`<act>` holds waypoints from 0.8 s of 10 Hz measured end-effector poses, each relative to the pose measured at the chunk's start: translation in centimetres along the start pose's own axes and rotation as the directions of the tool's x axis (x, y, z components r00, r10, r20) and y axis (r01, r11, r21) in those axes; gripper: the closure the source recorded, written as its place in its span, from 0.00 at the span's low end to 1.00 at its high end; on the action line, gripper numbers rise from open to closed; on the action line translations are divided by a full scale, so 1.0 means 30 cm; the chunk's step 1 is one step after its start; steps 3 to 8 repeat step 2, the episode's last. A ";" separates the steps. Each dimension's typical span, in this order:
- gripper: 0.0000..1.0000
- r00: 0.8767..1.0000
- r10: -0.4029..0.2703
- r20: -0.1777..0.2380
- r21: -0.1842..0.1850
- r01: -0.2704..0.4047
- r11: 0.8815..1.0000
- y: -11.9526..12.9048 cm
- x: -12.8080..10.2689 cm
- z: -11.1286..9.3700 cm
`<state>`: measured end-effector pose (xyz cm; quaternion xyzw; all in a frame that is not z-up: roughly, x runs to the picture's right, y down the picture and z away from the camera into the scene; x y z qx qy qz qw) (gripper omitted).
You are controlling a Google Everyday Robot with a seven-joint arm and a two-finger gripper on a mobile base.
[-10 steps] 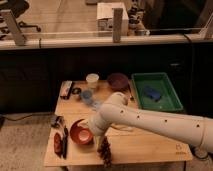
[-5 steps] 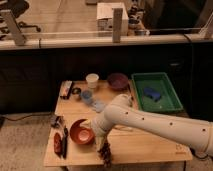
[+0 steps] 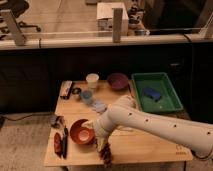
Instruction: Place grapes in red bowl
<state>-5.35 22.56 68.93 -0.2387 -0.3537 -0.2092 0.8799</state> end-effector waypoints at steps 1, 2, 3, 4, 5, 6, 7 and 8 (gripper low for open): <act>0.22 1.000 0.009 0.002 0.002 -0.009 1.000 0.006 0.004 -0.006; 0.22 1.000 0.012 0.005 0.002 -0.012 1.000 0.008 0.002 -0.006; 0.22 1.000 0.012 0.005 0.002 -0.012 1.000 0.008 0.002 -0.006; 0.22 1.000 0.012 0.005 0.002 -0.012 1.000 0.008 0.002 -0.006; 0.22 1.000 0.012 0.005 0.002 -0.012 1.000 0.008 0.002 -0.006; 0.22 1.000 0.012 0.005 0.002 -0.012 1.000 0.008 0.002 -0.006; 0.22 1.000 0.012 0.005 0.002 -0.012 1.000 0.008 0.002 -0.006; 0.22 1.000 0.012 0.005 0.002 -0.012 1.000 0.008 0.002 -0.006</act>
